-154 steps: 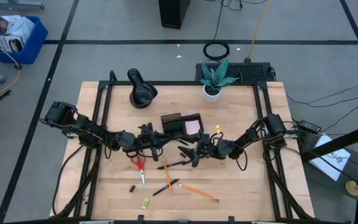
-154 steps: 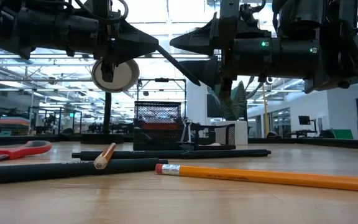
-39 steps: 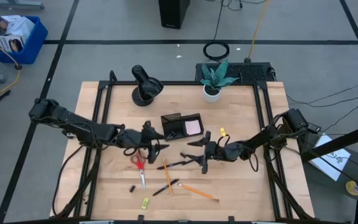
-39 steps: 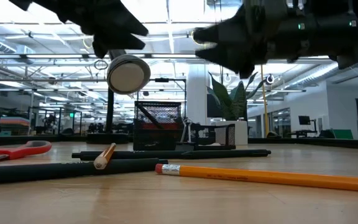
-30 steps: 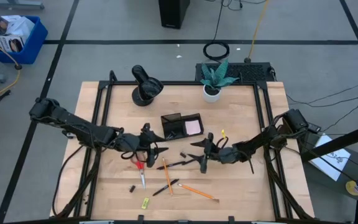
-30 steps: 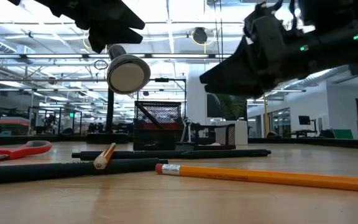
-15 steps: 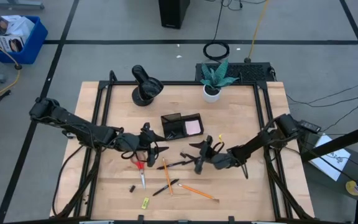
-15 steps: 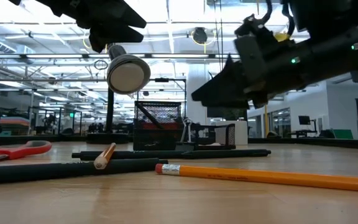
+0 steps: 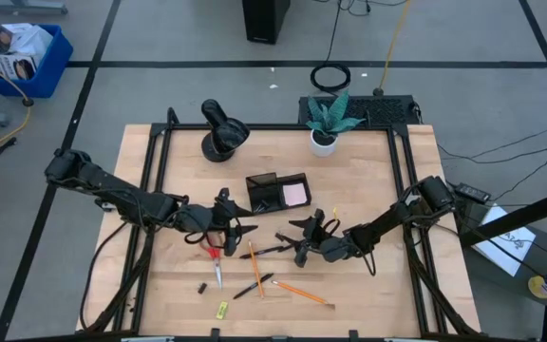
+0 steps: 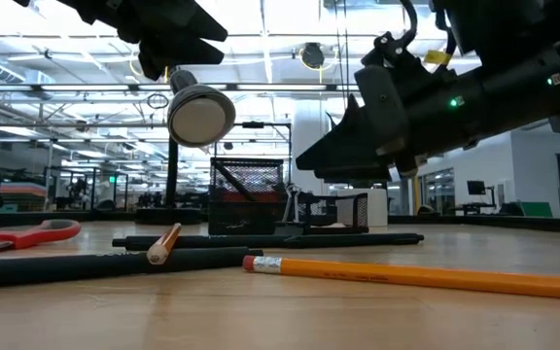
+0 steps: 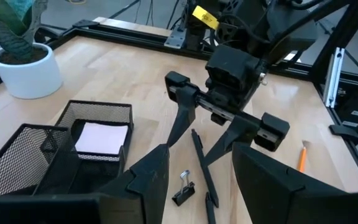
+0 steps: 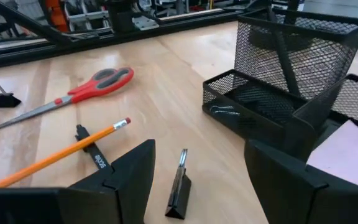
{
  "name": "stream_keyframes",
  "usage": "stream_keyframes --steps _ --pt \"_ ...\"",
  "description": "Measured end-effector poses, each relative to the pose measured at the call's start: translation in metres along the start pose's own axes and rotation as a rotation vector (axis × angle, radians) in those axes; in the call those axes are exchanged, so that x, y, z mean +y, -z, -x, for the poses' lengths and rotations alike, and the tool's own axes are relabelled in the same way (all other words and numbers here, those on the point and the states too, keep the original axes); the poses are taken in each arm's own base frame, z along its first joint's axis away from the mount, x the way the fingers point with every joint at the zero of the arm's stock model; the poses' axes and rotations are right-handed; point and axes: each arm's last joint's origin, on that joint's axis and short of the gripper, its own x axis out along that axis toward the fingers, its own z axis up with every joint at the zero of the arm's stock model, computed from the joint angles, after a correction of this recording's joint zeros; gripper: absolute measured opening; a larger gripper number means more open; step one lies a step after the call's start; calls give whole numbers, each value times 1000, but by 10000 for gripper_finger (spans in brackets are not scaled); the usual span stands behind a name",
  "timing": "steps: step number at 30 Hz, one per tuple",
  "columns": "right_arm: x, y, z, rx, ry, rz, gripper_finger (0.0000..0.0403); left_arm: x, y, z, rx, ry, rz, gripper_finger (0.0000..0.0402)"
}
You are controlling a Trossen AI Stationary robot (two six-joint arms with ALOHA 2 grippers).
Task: Pick and place office supplies into organizer
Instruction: Put the black binder clip into the desk organizer
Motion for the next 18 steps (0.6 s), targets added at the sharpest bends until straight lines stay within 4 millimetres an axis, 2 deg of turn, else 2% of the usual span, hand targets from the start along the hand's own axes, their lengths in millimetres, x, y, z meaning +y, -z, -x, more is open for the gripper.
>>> stream_keyframes --steps 8,14,18 --pt "4 15 -11 20 9 -13 238 0 0 0 -2 -1 -1 179" --pt "16 10 -20 3 2 17 238 0 0 0 -2 -1 0 180" --pt "14 12 -21 15 10 23 238 0 0 0 -2 -1 0 180"
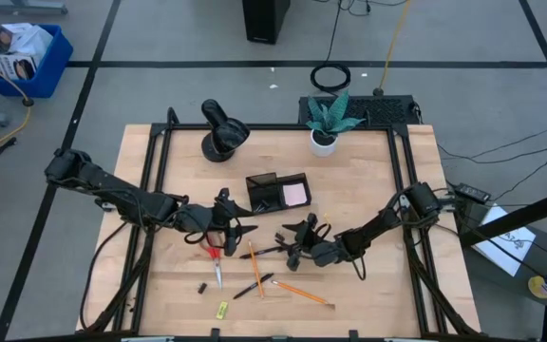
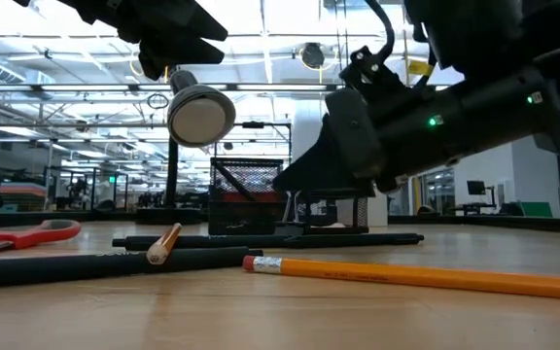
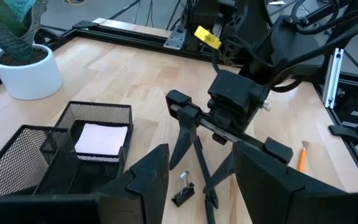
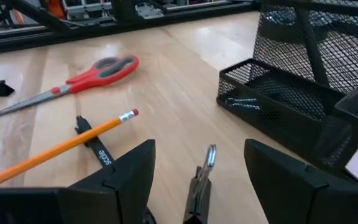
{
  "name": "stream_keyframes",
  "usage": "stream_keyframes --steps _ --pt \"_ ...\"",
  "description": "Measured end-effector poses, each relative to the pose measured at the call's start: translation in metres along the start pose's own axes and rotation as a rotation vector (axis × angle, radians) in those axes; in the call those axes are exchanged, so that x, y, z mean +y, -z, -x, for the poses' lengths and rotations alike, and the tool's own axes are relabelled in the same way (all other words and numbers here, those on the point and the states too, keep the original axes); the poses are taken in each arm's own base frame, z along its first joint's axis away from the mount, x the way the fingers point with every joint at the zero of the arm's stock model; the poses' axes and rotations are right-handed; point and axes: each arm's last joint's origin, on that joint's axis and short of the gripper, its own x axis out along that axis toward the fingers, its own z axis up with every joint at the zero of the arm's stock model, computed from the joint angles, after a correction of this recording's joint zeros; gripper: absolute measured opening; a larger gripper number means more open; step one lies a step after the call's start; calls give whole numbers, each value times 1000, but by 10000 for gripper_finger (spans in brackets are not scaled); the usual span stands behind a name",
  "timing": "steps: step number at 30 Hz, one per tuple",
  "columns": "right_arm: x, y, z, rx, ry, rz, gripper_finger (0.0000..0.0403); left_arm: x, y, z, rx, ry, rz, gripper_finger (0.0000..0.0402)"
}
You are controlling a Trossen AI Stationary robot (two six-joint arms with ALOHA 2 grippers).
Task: Pick and place office supplies into organizer
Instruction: Put the black binder clip into the desk organizer
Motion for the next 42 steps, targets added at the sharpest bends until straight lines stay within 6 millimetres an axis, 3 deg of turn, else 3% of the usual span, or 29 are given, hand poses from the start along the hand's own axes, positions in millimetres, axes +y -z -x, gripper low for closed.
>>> stream_keyframes --steps 7,20,30,42 --pt "-7 1 -6 43 -17 -33 220 0 0 0 -1 1 1 180" --pt "-8 1 -8 52 -33 -11 83 0 0 0 -1 1 2 179" --pt "-8 1 -9 71 -76 -2 9 0 0 0 -1 1 2 179" --pt "-5 -7 -9 2 -100 51 6 0 0 0 0 1 1 179"
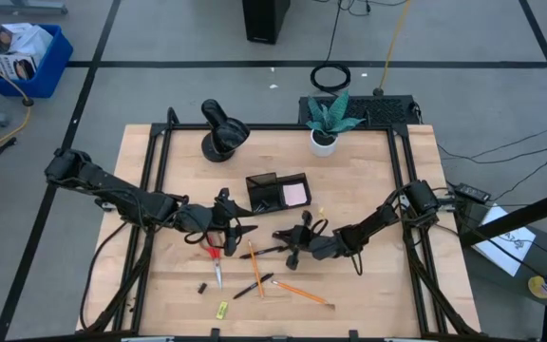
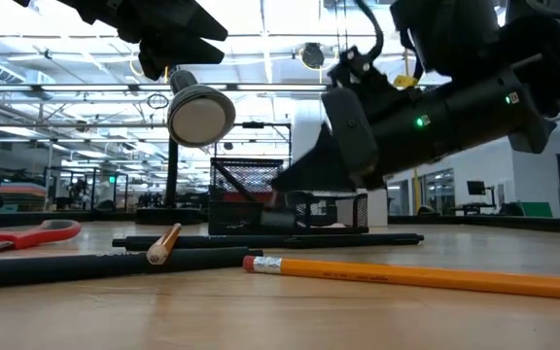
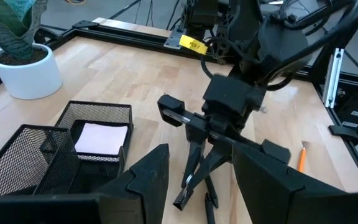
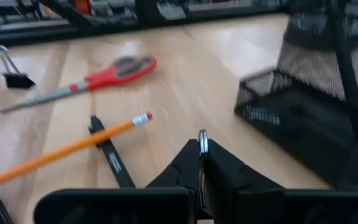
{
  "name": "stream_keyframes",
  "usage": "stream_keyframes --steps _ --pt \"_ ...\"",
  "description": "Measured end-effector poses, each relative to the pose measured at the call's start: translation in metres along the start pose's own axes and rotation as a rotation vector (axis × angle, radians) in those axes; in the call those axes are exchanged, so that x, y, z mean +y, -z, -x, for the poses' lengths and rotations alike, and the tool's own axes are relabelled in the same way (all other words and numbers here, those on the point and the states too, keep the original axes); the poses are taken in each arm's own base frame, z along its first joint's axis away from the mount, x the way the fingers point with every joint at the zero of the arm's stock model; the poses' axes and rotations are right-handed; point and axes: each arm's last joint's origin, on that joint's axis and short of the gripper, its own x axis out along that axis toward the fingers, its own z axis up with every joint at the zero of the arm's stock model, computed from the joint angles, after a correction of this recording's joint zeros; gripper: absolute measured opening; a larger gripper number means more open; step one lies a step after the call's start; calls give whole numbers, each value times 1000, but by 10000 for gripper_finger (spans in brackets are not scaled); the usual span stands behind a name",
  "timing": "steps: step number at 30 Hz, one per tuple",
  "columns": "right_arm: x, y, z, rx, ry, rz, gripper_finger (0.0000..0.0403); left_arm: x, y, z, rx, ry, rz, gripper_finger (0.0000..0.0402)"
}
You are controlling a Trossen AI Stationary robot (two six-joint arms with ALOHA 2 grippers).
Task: Pick and place office supplies into organizer
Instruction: Put the black binder clip into the desk organizer
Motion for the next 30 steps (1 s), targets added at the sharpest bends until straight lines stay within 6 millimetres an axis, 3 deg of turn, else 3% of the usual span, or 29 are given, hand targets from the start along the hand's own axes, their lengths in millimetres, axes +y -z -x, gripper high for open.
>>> stream_keyframes --steps 8,19,30 --pt "-5 -15 -5 -118 6 55 8 0 0 0 -1 0 1 180" --pt "-41 -25 -25 -137 118 10 5 -1 -2 0 -23 4 10 180" --pt "-63 -31 -35 -146 162 -17 4 -1 -2 0 -23 1 9 180"
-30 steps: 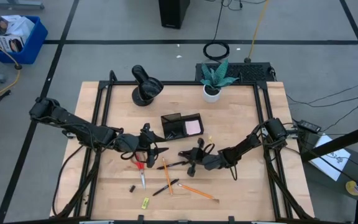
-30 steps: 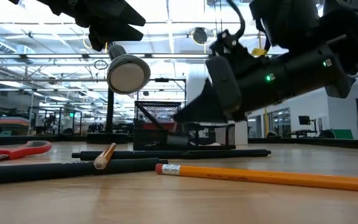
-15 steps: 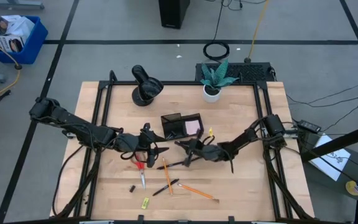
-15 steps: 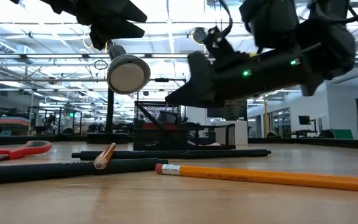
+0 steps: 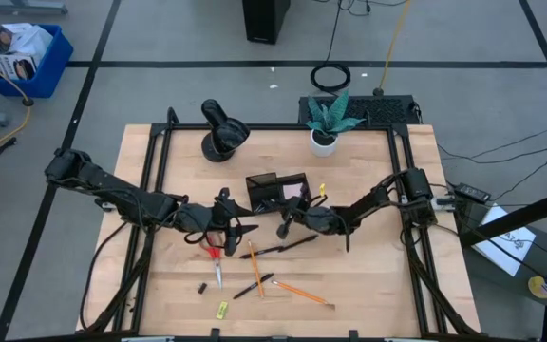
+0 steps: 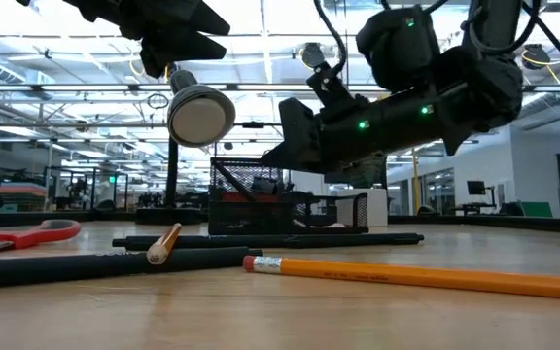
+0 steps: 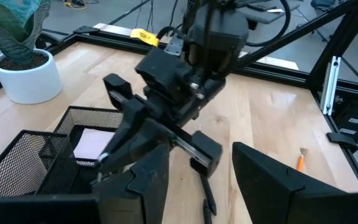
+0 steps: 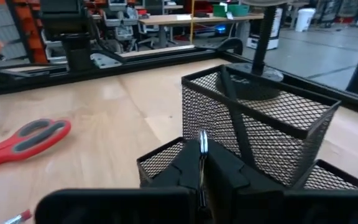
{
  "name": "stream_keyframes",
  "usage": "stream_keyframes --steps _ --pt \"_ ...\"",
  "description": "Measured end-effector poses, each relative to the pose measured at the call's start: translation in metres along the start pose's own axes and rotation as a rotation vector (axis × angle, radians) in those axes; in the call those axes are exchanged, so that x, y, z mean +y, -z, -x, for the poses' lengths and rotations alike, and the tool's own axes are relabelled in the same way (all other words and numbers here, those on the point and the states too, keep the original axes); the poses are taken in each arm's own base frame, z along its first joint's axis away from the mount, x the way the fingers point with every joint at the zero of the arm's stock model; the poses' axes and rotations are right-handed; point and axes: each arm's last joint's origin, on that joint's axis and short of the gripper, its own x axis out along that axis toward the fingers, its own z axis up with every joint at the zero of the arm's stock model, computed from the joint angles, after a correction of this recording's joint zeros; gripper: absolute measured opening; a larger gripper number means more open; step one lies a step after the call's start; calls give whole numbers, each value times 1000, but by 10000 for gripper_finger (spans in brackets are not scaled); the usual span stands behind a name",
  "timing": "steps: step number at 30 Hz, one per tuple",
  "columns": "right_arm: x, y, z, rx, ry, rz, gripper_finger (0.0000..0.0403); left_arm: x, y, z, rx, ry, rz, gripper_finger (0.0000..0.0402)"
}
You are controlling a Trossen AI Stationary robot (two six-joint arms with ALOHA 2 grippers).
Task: Pick and place office supplies into organizer
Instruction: Put the black binder clip into the desk organizer
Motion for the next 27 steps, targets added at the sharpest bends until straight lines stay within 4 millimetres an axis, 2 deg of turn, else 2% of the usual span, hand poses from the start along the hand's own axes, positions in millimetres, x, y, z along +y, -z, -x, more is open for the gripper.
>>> stream_keyframes --steps 6,18,27 --pt "-6 0 -4 12 -7 -25 6 0 0 0 0 0 0 180" --pt "-6 0 -4 16 -7 -19 7 0 0 0 0 0 0 179" --pt "-7 1 -5 24 -1 -58 49 0 0 0 -3 1 2 179"
